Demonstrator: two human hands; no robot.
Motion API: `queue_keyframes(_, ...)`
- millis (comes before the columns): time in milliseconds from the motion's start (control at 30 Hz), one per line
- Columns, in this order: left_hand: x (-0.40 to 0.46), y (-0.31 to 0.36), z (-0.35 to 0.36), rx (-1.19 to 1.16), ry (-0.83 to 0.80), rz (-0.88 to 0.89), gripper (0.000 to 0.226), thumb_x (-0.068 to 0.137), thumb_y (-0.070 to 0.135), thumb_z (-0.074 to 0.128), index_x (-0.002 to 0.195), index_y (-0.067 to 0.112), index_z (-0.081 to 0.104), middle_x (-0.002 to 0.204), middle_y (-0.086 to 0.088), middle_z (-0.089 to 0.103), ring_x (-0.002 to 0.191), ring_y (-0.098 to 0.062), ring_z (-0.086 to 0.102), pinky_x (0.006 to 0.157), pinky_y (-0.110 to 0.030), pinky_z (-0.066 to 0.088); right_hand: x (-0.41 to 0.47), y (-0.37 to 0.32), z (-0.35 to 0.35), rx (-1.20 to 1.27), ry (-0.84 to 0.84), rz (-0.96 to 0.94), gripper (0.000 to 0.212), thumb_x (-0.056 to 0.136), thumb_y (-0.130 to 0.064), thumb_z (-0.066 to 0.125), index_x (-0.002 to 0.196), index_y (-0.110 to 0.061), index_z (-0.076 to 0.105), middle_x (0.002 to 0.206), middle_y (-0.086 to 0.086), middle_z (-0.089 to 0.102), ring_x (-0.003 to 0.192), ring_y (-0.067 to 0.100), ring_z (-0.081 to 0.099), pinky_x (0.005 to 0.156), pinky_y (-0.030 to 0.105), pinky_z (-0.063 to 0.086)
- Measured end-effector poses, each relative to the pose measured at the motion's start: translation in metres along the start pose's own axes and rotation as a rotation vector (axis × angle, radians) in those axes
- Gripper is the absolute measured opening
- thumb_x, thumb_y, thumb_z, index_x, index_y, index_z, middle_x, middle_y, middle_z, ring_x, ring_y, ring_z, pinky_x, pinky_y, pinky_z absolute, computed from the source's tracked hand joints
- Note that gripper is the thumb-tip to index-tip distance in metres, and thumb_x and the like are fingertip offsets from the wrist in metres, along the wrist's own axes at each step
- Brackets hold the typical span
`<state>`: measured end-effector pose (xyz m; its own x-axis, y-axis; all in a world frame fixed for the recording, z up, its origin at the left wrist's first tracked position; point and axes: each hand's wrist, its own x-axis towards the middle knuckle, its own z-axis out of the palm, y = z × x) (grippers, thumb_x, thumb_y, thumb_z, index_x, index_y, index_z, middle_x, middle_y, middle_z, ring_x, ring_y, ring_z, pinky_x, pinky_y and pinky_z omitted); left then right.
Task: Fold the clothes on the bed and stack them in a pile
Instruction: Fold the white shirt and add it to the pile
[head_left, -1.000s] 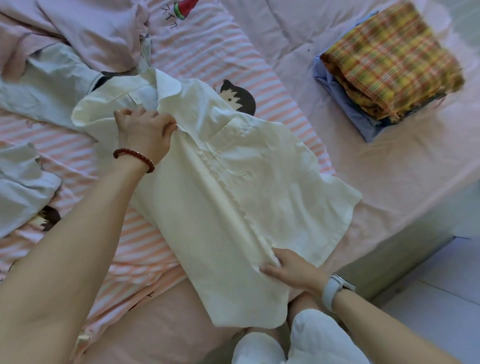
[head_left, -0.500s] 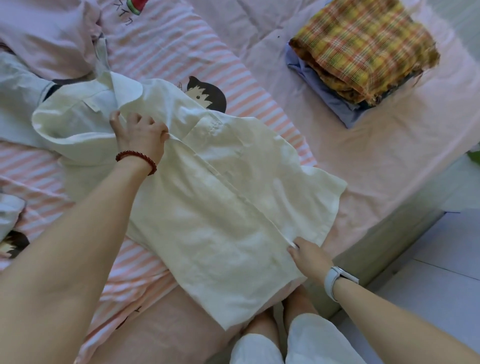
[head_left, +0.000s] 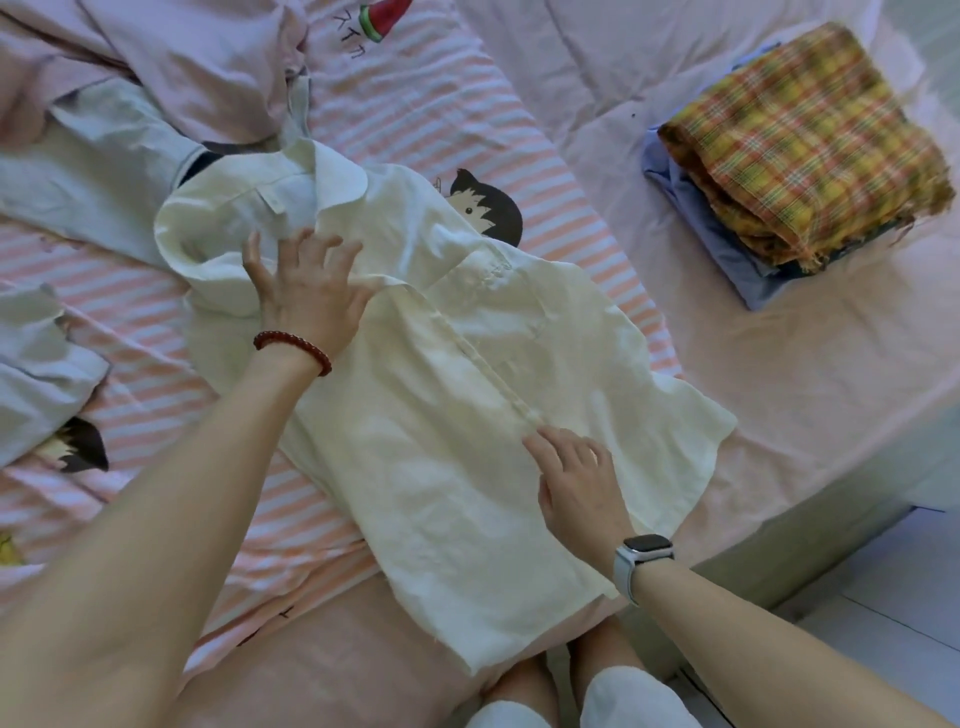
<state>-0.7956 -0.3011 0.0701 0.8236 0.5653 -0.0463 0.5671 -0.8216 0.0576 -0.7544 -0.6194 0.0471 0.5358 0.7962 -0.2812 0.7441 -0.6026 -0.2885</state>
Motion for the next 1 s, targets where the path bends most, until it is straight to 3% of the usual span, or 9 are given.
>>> queue_keyframes(133,-0.006,-0.032,-0.004,0.028,-0.048,-0.018,0.023,0.091,0.026,0.054,0.105,0.012,0.066,0.119,-0.006,0.06,0.126,-0.029,0.038,0.108,-0.058,0.0,0.034,-0.026,-0.002,-0.085,-0.092,-0.136,0.061,0.071,-0.006,0.069,0.13,-0.01,0.054,0.138,0.012,0.049,0.127,0.03,0.047,0.101,0.053,0.038)
queue_keyframes(267,0.002,-0.042,-0.009,0.059,-0.027,-0.045,0.019,0.091,0.02,0.054,0.093,0.008,0.068,0.107,-0.01,0.063,0.119,-0.031,0.042,0.107,-0.059,0.002,0.07,-0.042,-0.004,-0.05,-0.172,-0.113,0.048,0.094,-0.02,0.038,0.142,-0.017,0.032,0.15,0.005,0.029,0.137,0.022,0.028,0.105,0.038,0.025)
queue_keyframes(400,0.014,-0.022,-0.011,0.02,-0.019,-0.072,0.031,0.076,0.014,0.059,0.107,0.014,0.064,0.119,-0.011,0.053,0.122,-0.032,0.036,0.108,-0.055,-0.002,0.102,-0.039,-0.039,0.16,0.191,-0.151,0.03,0.082,-0.006,0.056,0.111,-0.005,0.062,0.106,0.013,0.063,0.093,0.034,0.06,0.075,0.042,0.047)
queue_keyframes(500,0.014,0.005,-0.01,-0.065,0.027,0.013,0.043,0.073,0.016,0.06,0.116,0.016,0.06,0.129,-0.01,0.05,0.128,-0.03,0.035,0.108,-0.048,-0.004,0.136,-0.016,-0.065,0.212,0.342,0.005,0.038,0.084,-0.006,0.05,0.122,-0.004,0.055,0.117,0.015,0.057,0.104,0.034,0.054,0.083,0.044,0.042)
queue_keyframes(633,0.012,0.047,-0.003,-0.202,0.036,0.001,0.032,0.086,0.02,0.053,0.117,0.016,0.06,0.126,-0.006,0.053,0.118,-0.026,0.045,0.099,-0.04,0.016,0.174,0.018,-0.08,0.223,0.087,0.307,0.037,0.091,-0.012,0.041,0.128,-0.008,0.047,0.123,0.011,0.053,0.117,0.033,0.044,0.097,0.044,0.033)
queue_keyframes(733,0.024,0.07,-0.002,-0.49,-0.014,-0.181,0.031,0.093,0.026,0.049,0.119,0.012,0.059,0.119,-0.008,0.054,0.106,-0.027,0.052,0.089,-0.038,0.04,0.168,0.024,-0.077,0.204,0.003,-0.041,0.014,0.088,-0.008,0.044,0.096,-0.006,0.056,0.09,0.01,0.057,0.092,0.032,0.051,0.083,0.046,0.041)
queue_keyframes(833,0.045,0.087,0.0,-0.591,-0.176,-0.371,0.052,0.088,0.049,0.051,0.128,0.016,0.046,0.125,-0.005,0.049,0.108,-0.025,0.053,0.089,-0.036,0.044,0.145,0.019,-0.069,0.257,-0.222,-0.405,0.04,0.088,-0.01,0.047,0.128,-0.009,0.052,0.123,0.006,0.056,0.112,0.023,0.044,0.091,0.038,0.042)
queue_keyframes(933,0.061,0.1,0.01,-0.482,-0.319,-0.492,0.065,0.082,0.052,0.057,0.132,0.016,0.035,0.127,-0.007,0.044,0.112,-0.028,0.05,0.085,-0.037,0.041,0.144,0.026,-0.064,0.359,-0.375,-0.473,0.048,0.089,-0.008,0.041,0.136,-0.016,0.046,0.142,0.001,0.044,0.125,0.017,0.037,0.101,0.031,0.035)
queue_keyframes(1000,0.063,0.1,0.018,-0.525,-0.222,-0.601,0.039,0.088,0.033,0.054,0.12,0.013,0.044,0.112,-0.01,0.055,0.1,-0.031,0.054,0.075,-0.035,0.04,0.15,0.034,-0.067,0.514,-0.331,-0.378,0.042,0.087,-0.003,0.039,0.125,-0.011,0.054,0.13,0.006,0.055,0.114,0.021,0.049,0.096,0.031,0.037)
